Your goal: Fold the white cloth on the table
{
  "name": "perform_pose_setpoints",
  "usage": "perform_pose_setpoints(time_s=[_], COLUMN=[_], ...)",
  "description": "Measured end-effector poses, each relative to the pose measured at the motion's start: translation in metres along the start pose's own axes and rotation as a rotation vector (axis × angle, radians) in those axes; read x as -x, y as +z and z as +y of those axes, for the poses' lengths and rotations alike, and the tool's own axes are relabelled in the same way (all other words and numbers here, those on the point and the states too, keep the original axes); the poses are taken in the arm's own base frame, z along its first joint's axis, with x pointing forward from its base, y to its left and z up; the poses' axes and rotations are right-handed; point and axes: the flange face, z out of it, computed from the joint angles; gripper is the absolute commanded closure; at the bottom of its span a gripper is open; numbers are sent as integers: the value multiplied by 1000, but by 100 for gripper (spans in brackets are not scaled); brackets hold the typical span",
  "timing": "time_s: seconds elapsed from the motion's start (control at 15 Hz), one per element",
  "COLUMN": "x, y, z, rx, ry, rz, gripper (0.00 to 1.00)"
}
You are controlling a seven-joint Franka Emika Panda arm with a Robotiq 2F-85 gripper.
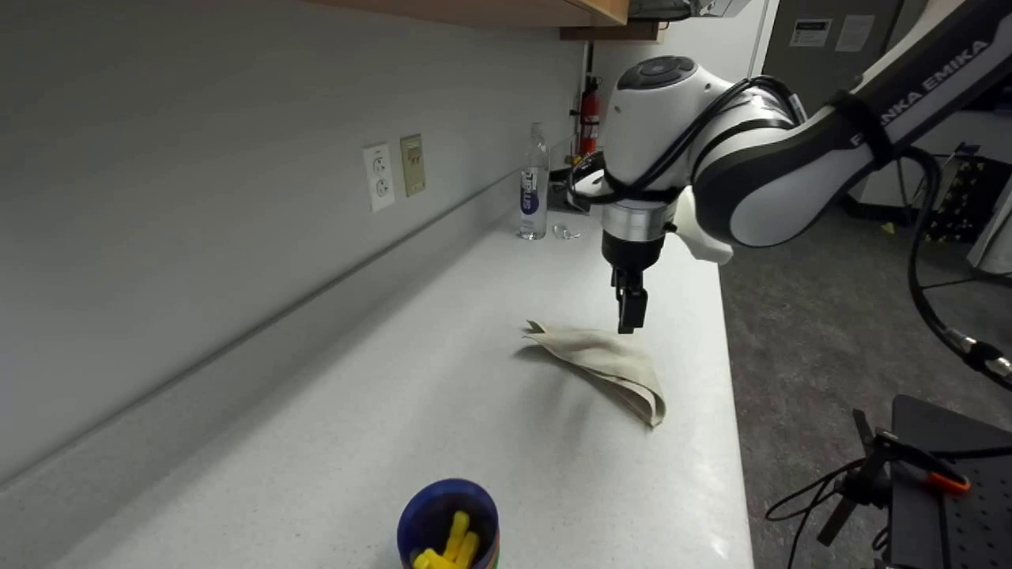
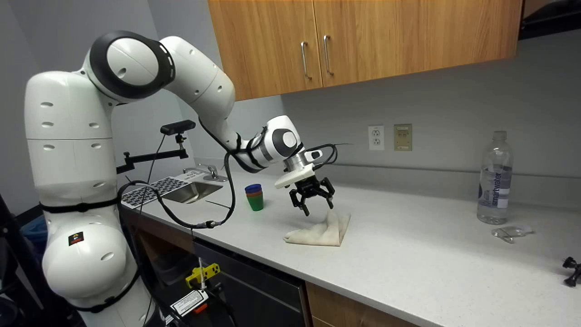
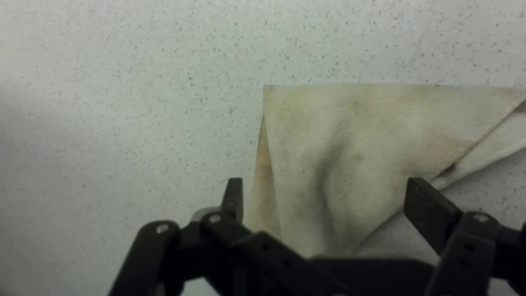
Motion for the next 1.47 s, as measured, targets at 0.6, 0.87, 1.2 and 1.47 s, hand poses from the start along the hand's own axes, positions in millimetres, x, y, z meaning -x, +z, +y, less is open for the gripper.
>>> perform_pose_setpoints(time_s=[0.6, 0.87, 1.2, 1.47], x=[31, 33, 35, 36], y=[-71, -75, -73, -74], z=[3, 6, 5, 5], rx=[92, 88, 84, 85], ry=[105, 119, 121, 121], rz=[266, 328, 337, 338], gripper=[0, 0, 0, 0])
